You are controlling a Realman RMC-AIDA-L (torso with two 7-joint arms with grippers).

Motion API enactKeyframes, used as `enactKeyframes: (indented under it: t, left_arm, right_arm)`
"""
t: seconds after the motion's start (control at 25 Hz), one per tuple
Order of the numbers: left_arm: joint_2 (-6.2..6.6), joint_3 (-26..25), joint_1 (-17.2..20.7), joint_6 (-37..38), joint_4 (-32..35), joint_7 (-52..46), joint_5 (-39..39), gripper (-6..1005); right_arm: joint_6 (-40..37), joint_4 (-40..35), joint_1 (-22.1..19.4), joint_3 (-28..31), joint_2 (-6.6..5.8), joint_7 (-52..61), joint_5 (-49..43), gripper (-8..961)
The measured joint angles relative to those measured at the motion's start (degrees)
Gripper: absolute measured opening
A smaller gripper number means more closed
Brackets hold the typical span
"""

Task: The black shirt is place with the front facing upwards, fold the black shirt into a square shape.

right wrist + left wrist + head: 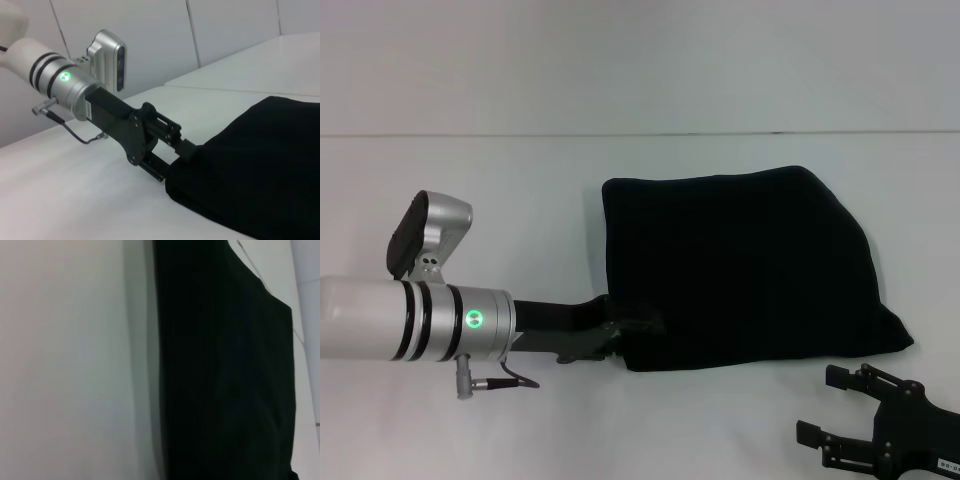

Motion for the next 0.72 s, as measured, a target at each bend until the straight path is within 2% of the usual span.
enactKeyframes:
  t: [0.16, 0.6, 0.72]
  left_arm:
    - [-0.08, 0.1, 0.3, -0.6, 0.1, 0.0, 0.0, 620]
    - [0.37, 0.2, 0.5, -0.1, 0.2, 0.7, 0.0, 379]
    - [0.43, 0.0, 0.6, 0.0, 0.2, 0.7, 0.0, 256]
  right_arm:
    - [-0.4, 0.0, 0.0, 0.0, -0.09, 0.3, 0.1, 946]
    - [-0.5, 0.0, 0.3, 0.0, -0.08, 0.3, 0.2, 946]
    - [-0.5, 0.0, 0.5, 0.0, -0.08, 0.3, 0.2, 946]
